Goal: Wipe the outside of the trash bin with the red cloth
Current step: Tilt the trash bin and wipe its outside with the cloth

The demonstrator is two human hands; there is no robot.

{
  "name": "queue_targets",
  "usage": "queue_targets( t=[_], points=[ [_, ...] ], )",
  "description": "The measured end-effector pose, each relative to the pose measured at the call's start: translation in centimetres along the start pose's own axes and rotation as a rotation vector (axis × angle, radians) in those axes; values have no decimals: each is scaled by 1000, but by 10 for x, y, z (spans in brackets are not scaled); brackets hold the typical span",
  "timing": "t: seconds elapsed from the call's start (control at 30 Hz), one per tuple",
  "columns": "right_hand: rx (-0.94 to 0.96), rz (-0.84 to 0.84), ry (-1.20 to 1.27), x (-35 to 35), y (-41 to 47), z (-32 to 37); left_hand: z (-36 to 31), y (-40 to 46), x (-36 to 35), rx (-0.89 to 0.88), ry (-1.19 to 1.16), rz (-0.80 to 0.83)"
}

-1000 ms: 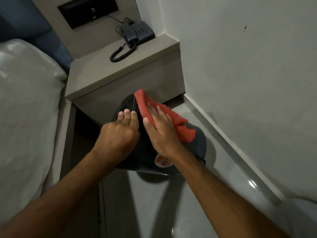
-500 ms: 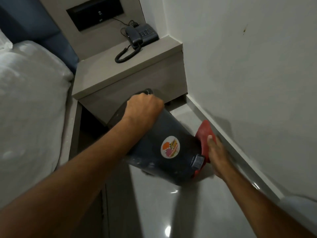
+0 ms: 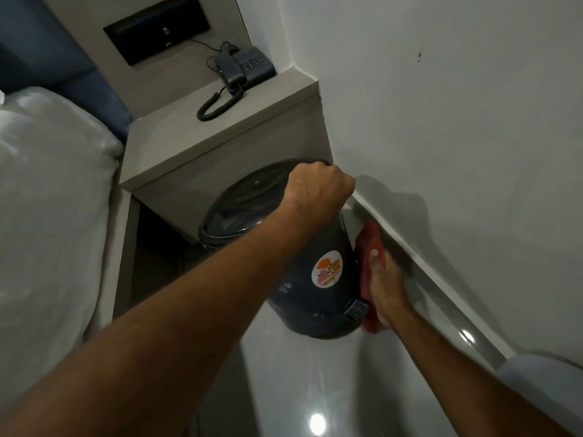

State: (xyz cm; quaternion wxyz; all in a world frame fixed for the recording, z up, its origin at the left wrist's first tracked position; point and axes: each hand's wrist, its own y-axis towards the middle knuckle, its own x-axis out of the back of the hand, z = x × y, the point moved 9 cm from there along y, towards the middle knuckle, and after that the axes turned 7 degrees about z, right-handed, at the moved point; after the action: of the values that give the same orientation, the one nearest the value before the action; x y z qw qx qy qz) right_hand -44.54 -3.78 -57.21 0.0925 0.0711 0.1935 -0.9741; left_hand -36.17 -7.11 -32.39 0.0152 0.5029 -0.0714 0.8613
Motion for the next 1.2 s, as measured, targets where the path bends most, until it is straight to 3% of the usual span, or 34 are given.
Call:
queue_targets(
  t=[0.23, 0.33, 0.47, 0.67, 0.83, 1.03, 1.2],
  points=[
    [-9, 104, 98, -11, -4, -5, -38, -14, -20, -98, 102, 87],
    [-3, 131, 125, -16, -7, -5, -52, -26, -35, -77, 302, 123],
    [1, 73, 77, -10, -6, -4, -45, -29, -46, -79, 385, 96],
    [32, 45, 66, -2, 3, -7, -20, -27, -81, -29, 284, 198],
    [-20, 14, 82, 5, 7, -20, 33, -47, -76, 19, -186, -7],
    [-75, -18, 209, 6, 7, -26, 118, -114, -142, 52, -106, 241],
    [-76, -32, 264, 8, 10, -29, 117, -113, -138, 43, -76, 171]
  ],
)
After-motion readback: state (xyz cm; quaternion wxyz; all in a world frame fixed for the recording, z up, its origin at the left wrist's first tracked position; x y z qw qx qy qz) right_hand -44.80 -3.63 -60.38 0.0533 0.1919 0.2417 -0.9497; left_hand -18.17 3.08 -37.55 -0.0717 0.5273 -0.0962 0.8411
